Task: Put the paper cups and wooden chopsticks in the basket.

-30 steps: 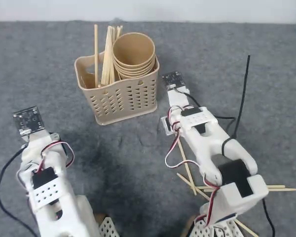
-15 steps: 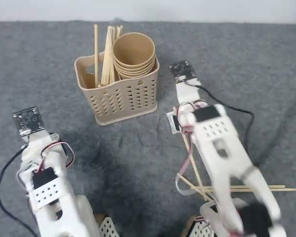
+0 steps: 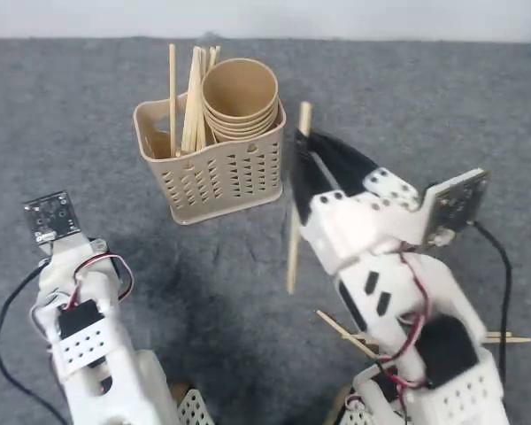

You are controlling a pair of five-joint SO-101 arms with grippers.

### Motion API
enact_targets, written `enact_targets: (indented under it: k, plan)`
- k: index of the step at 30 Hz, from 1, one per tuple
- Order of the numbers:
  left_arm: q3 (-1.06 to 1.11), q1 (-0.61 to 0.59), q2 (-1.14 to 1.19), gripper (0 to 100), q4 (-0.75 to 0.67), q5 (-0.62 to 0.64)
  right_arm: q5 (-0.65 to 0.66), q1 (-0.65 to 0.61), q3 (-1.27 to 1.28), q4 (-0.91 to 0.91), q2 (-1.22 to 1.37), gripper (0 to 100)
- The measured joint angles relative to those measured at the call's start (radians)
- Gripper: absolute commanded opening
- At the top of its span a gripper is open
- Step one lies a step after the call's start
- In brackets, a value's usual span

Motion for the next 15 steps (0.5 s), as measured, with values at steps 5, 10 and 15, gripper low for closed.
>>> enact_targets:
  k: [5,10,15]
  plan:
    - [0.000,0.000,0.000,3,0.000,0.000,0.063,-0.066,0.008,-0.345,0.081,0.7]
    - [0.000,0.000,0.000,3,0.000,0.000,0.120,-0.066,-0.081,-0.603,0.368,0.7]
    - [0.000,0.000,0.000,3,0.000,0.000,0.132,-0.068,-0.359,-0.637,0.700,0.7]
